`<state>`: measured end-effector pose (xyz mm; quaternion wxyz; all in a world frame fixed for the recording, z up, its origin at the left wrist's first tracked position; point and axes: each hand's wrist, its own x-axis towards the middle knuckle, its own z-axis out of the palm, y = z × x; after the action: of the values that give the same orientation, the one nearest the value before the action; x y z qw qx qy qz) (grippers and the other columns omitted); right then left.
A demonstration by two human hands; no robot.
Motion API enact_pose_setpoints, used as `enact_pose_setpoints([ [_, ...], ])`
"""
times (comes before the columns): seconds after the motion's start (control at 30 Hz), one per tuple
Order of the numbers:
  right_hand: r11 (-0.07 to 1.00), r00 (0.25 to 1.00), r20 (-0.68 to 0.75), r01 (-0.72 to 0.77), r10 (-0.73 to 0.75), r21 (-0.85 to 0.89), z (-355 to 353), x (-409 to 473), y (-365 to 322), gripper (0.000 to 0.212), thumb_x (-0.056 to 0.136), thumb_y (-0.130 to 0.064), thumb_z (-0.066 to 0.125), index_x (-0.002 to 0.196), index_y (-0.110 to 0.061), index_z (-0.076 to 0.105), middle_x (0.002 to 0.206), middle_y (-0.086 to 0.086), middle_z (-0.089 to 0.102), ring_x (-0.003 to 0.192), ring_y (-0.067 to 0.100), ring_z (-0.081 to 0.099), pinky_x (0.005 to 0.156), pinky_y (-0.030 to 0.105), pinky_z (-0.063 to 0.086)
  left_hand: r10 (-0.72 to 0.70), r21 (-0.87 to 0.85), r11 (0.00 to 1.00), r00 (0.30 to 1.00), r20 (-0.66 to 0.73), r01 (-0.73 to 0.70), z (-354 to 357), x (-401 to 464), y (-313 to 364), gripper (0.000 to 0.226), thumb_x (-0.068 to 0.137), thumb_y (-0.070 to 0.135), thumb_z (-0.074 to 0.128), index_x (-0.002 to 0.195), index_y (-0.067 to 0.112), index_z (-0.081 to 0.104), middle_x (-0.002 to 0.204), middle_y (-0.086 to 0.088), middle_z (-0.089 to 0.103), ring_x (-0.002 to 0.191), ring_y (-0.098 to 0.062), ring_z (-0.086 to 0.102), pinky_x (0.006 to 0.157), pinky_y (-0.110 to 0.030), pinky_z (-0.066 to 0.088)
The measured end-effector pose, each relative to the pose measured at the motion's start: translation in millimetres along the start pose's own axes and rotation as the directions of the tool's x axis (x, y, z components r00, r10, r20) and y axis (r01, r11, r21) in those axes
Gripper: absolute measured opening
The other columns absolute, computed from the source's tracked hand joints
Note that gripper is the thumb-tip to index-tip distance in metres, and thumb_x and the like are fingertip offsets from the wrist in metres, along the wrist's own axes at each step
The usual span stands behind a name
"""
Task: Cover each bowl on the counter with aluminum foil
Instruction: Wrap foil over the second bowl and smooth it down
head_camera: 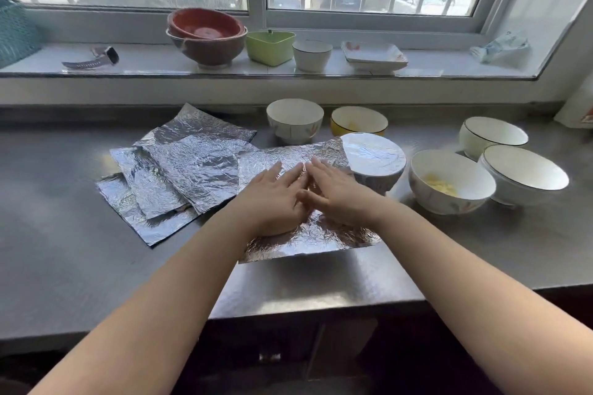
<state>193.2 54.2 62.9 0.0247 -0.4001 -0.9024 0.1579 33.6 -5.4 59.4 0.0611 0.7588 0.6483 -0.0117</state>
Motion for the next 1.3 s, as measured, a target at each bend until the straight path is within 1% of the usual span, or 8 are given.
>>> enact_pose_setpoints([
  [0.23, 0.999, 1.000, -0.026, 0.010, -0.009, 0.041, 13.2, -10.8, -20.4, 0.084, 0.095, -0.063, 0.032, 0.156, -0.013, 0.003, 0.165, 0.006, -0.003, 0.151, 0.016, -0.003, 0.121, 0.033, 0.000, 0.021, 0.041, 0.999, 1.000, -0.022, -0.020, 6.7, -20.9, -11.8, 0.064, 0.101, 0.049, 0.017, 0.155, 0.030, -0.011, 0.164, 0.007, -0.011, 0.150, -0.023, -0.009, 0.121, -0.040, 0.001],
  [0.33, 0.998, 0.999, -0.012, 0.037, -0.036, 0.054, 16.1, -18.3, -29.2, 0.091, 0.091, -0.067, 0.035, 0.157, -0.014, 0.001, 0.164, 0.004, -0.006, 0.151, 0.014, -0.007, 0.119, 0.029, -0.003, 0.034, 0.047, 0.998, 0.999, -0.023, -0.032, 10.0, -34.5, -17.1, 0.066, 0.100, 0.053, 0.015, 0.155, 0.027, -0.011, 0.163, 0.007, -0.014, 0.150, -0.016, -0.013, 0.121, -0.038, -0.003],
  [0.47, 0.995, 0.995, 0.002, 0.098, -0.098, 0.018, 9.4, -22.1, -33.7, 0.113, 0.073, -0.082, 0.033, 0.156, -0.015, -0.003, 0.164, 0.001, -0.009, 0.149, 0.011, -0.013, 0.121, 0.030, -0.005, 0.049, 0.011, 0.999, 0.996, -0.074, -0.049, 9.2, -40.7, -21.6, 0.081, 0.088, 0.065, 0.003, 0.156, 0.023, -0.006, 0.164, 0.005, -0.009, 0.149, -0.009, -0.011, 0.120, -0.032, -0.003],
  [0.57, 0.993, 0.992, 0.043, 0.116, -0.116, 0.001, 6.1, -23.5, -34.3, 0.116, 0.071, -0.084, 0.035, 0.156, -0.016, -0.006, 0.164, -0.001, -0.011, 0.149, 0.009, -0.015, 0.123, 0.035, -0.004, 0.043, -0.019, 0.999, 0.992, -0.121, -0.045, 9.4, -42.6, -24.7, 0.082, 0.090, 0.069, 0.008, 0.157, 0.022, 0.001, 0.164, 0.004, -0.001, 0.150, -0.009, -0.004, 0.122, -0.031, 0.002],
  [0.73, 0.993, 0.989, 0.088, 0.121, -0.119, -0.013, 7.8, -20.4, -34.2, 0.124, 0.063, -0.089, 0.038, 0.155, -0.018, -0.007, 0.164, -0.002, -0.012, 0.149, 0.010, -0.012, 0.124, 0.039, 0.000, 0.043, -0.044, 0.998, 0.991, -0.124, -0.049, 11.3, -46.2, -28.4, 0.107, 0.071, 0.085, -0.006, 0.157, 0.021, 0.002, 0.164, 0.004, -0.002, 0.150, -0.010, -0.004, 0.122, -0.032, 0.006],
  [0.93, 0.992, 0.988, 0.101, 0.118, -0.121, 0.032, 4.2, -22.9, -35.5, 0.123, 0.071, -0.077, 0.059, 0.156, -0.018, -0.009, 0.163, -0.002, -0.013, 0.150, 0.010, -0.010, 0.118, 0.026, -0.004, 0.045, -0.092, 0.994, 0.994, -0.103, -0.055, 12.1, -47.4, -31.4, 0.123, 0.058, 0.095, -0.012, 0.157, 0.023, -0.001, 0.163, 0.008, -0.007, 0.149, -0.008, -0.010, 0.121, -0.031, 0.003],
  [1.17, 0.992, 0.983, 0.132, 0.122, -0.125, 0.033, 3.1, -23.7, -35.9, 0.132, 0.065, -0.075, 0.069, 0.156, -0.016, -0.007, 0.164, -0.001, -0.008, 0.150, 0.011, -0.008, 0.118, 0.025, -0.004, 0.081, -0.181, 0.978, 0.991, -0.109, -0.100, 12.0, -48.3, -38.0, 0.130, 0.055, 0.102, 0.009, 0.157, 0.022, 0.003, 0.164, 0.009, -0.002, 0.149, -0.008, -0.002, 0.119, -0.026, 0.002],
  [1.3, 0.991, 0.976, 0.173, 0.137, -0.136, 0.004, -2.3, -23.9, -36.5, 0.127, 0.070, -0.070, 0.070, 0.156, -0.017, -0.006, 0.164, -0.001, -0.008, 0.150, 0.014, -0.009, 0.116, 0.026, -0.003, 0.081, -0.258, 0.961, 0.992, -0.095, -0.104, 10.7, -50.4, -37.9, 0.132, 0.052, 0.096, 0.035, 0.157, 0.023, 0.004, 0.163, 0.011, -0.001, 0.147, -0.008, 0.001, 0.116, -0.022, 0.003],
])
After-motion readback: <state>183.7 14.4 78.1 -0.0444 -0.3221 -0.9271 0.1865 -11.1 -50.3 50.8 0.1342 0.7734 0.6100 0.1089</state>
